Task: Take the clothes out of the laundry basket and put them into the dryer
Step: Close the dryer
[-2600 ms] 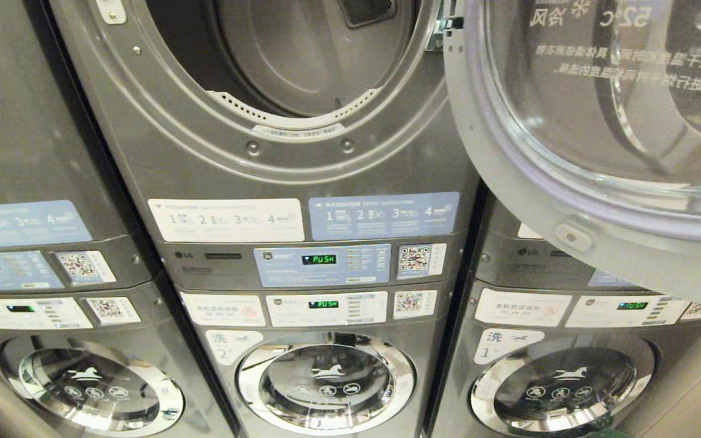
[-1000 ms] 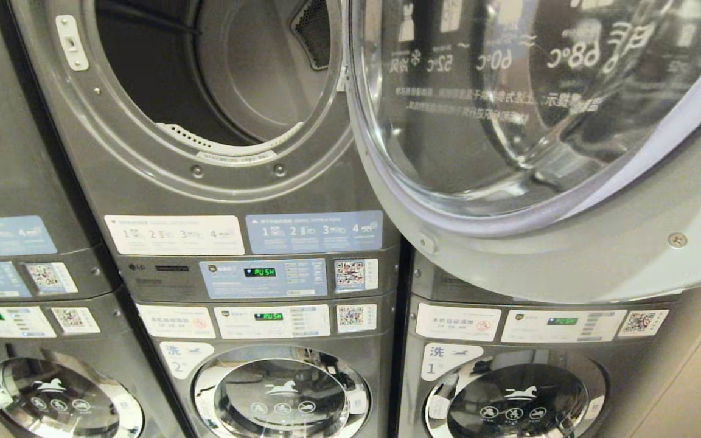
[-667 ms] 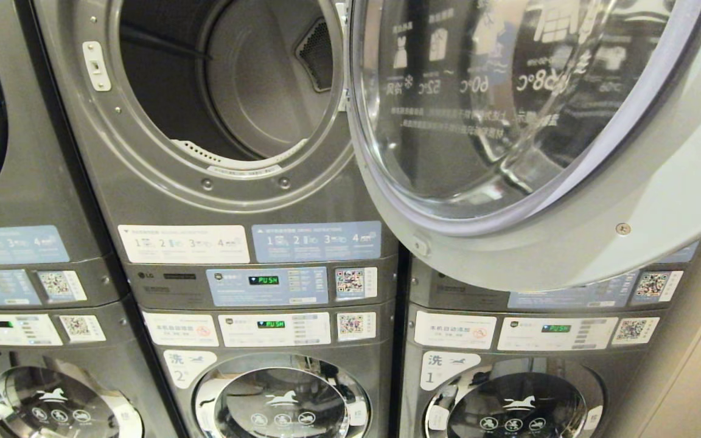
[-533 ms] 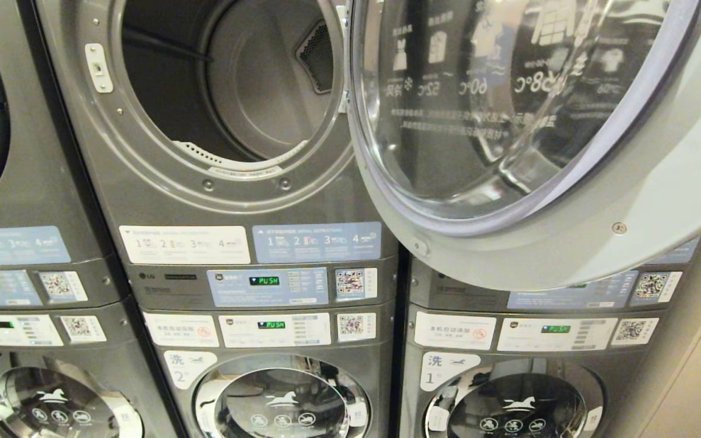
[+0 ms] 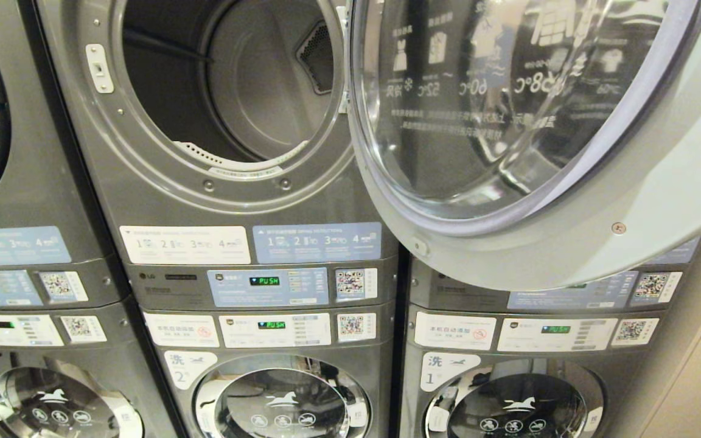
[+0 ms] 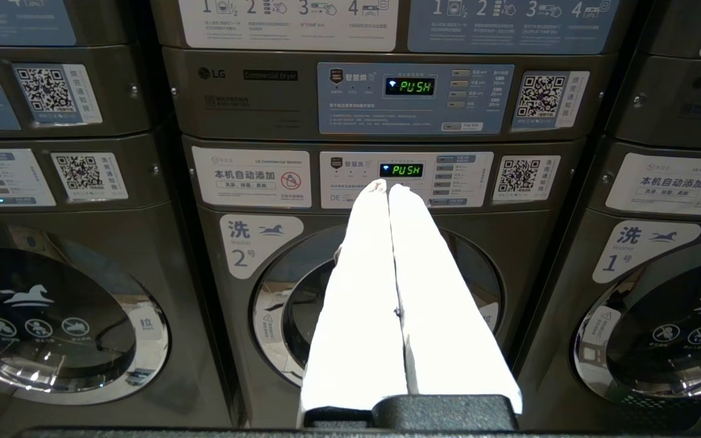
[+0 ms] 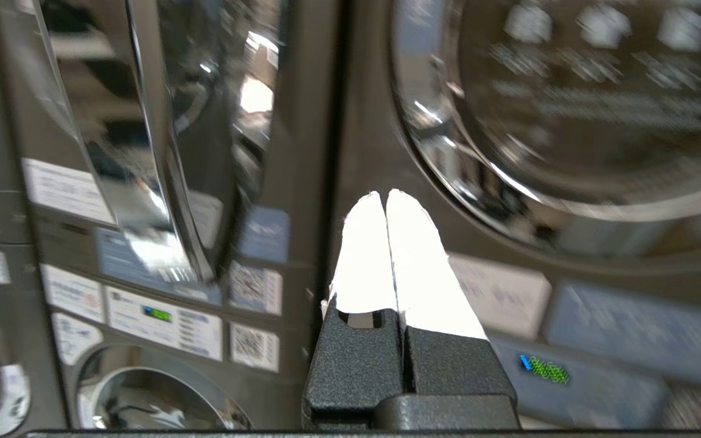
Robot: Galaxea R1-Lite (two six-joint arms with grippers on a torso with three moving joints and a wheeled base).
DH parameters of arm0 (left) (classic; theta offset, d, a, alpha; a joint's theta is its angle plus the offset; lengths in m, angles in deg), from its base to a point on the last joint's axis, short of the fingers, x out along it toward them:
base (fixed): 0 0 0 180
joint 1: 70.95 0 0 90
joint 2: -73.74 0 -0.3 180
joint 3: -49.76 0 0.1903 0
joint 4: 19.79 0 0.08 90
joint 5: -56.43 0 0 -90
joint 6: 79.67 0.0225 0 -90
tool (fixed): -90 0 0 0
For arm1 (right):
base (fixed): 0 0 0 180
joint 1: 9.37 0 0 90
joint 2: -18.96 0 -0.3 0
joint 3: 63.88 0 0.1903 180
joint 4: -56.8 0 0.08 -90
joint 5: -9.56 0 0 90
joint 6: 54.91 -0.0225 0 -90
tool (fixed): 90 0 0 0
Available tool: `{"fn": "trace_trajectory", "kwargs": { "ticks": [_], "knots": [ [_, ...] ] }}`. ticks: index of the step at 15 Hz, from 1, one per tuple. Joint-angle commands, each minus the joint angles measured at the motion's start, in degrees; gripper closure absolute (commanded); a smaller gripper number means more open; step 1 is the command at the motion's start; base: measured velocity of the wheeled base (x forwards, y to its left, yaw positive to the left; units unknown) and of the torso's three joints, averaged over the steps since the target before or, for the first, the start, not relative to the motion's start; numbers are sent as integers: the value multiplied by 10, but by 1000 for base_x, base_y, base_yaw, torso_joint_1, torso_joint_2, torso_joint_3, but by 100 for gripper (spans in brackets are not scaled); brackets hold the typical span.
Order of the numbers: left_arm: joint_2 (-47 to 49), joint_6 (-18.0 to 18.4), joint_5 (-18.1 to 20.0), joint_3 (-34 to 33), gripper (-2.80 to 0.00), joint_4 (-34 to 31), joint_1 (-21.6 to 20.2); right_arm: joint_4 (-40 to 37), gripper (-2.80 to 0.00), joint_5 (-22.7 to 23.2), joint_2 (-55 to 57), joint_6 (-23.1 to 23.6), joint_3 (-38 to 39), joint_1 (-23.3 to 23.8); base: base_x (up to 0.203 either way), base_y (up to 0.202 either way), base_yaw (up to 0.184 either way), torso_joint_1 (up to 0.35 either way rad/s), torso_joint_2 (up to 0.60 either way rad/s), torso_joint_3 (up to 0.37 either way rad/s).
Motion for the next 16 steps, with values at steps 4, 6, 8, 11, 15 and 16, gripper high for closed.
{"fn": "trace_trajectory", "kwargs": {
  "ticks": [4, 6, 8, 11, 15, 16],
  "knots": [
    [0, 0, -1, 0, 0, 0, 0, 63, 0, 37, 115, 3, -16, -20, 0, 0, 0, 0, 0, 0],
    [0, 0, -1, 0, 0, 0, 0, 65, 0, 37, 149, 17, -35, -34, 0, 0, 0, 0, 0, 0],
    [0, 0, -1, 0, 0, 0, 0, 106, 0, 37, 189, 31, -49, -53, 0, 0, 0, 0, 0, 0],
    [0, 0, 0, 0, 0, 0, 0, 167, 0, 37, 220, 41, -54, -141, 0, 0, 0, 0, 0, 0],
    [0, 1, -1, 0, 0, 0, 0, 167, 0, 59, 213, 60, -56, -367, 0, 0, 0, 0, 0, 0],
    [0, 1, 0, 0, 0, 0, 0, 151, 0, 66, 206, 67, -53, -439, 0, 0, 0, 0, 0, 0]
  ]
}}
